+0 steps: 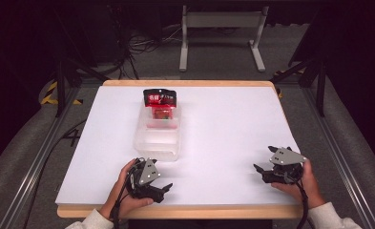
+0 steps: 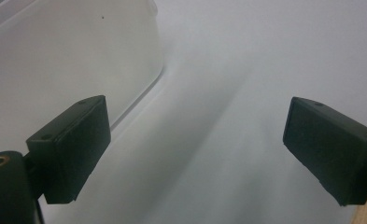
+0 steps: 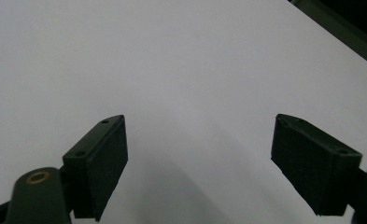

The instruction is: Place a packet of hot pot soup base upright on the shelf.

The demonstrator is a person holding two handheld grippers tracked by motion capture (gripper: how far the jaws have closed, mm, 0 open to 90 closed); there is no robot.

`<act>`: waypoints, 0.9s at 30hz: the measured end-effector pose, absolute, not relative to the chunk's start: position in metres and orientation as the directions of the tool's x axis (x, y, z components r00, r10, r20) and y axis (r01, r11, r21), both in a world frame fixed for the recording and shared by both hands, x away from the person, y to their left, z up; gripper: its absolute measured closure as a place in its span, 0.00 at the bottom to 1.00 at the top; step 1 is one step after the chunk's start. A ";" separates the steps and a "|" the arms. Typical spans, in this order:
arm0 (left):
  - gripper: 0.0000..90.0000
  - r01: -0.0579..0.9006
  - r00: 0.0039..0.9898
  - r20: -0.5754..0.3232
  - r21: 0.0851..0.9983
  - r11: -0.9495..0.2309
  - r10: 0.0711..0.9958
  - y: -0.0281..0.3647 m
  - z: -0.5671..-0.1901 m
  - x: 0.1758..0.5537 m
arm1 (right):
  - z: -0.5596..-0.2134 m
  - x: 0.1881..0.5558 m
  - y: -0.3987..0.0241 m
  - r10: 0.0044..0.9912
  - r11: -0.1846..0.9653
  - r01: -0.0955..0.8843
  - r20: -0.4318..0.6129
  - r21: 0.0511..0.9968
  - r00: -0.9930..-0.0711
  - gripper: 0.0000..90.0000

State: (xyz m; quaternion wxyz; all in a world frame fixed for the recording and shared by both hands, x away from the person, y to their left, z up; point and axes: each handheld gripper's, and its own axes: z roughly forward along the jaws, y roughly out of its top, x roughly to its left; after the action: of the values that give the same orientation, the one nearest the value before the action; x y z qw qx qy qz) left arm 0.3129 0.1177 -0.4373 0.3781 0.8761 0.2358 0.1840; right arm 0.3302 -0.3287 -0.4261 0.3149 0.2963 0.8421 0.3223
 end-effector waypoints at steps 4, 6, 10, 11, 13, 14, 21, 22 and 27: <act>0.09 0.264 0.825 0.150 0.751 -0.606 0.545 0.119 -0.437 0.312 | -0.429 0.321 -0.338 0.722 0.593 0.308 -0.323 0.744 -0.611 0.20; 0.09 0.263 0.825 0.151 0.750 -0.607 0.545 0.120 -0.438 0.312 | -0.430 0.316 -0.343 0.736 0.579 0.316 -0.315 0.752 -0.600 0.19; 0.09 0.263 0.827 0.146 0.753 -0.603 0.543 0.121 -0.438 0.311 | -0.432 0.308 -0.352 0.756 0.552 0.328 -0.295 0.766 -0.584 0.18; 0.09 0.265 0.826 0.146 0.752 -0.604 0.545 0.121 -0.439 0.311 | -0.433 0.307 -0.355 0.762 0.545 0.335 -0.288 0.768 -0.580 0.18; 0.09 0.259 0.828 0.152 0.750 -0.609 0.539 0.122 -0.439 0.311 | -0.436 0.301 -0.361 0.786 0.516 0.364 -0.260 0.776 -0.561 0.18; 0.09 0.259 0.828 0.152 0.750 -0.609 0.539 0.122 -0.439 0.311 | -0.436 0.301 -0.361 0.786 0.516 0.364 -0.260 0.776 -0.561 0.18; 0.09 0.262 0.838 0.139 0.745 -0.613 0.528 0.125 -0.442 0.311 | -0.446 0.288 -0.364 0.797 0.521 0.405 -0.257 0.752 -0.547 0.17; 0.09 0.262 0.840 0.138 0.743 -0.615 0.525 0.125 -0.443 0.312 | -0.446 0.287 -0.365 0.797 0.520 0.404 -0.257 0.753 -0.546 0.17; 0.09 0.247 0.853 0.146 0.733 -0.634 0.501 0.120 -0.446 0.313 | -0.445 0.283 -0.368 0.807 0.506 0.404 -0.252 0.762 -0.535 0.17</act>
State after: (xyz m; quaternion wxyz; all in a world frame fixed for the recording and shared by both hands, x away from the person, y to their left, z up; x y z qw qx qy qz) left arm 0.3132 0.1195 -0.4455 0.3724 0.8875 0.2108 0.1708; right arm 0.2834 -0.3683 -0.4449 0.3061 0.3728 0.8119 0.3289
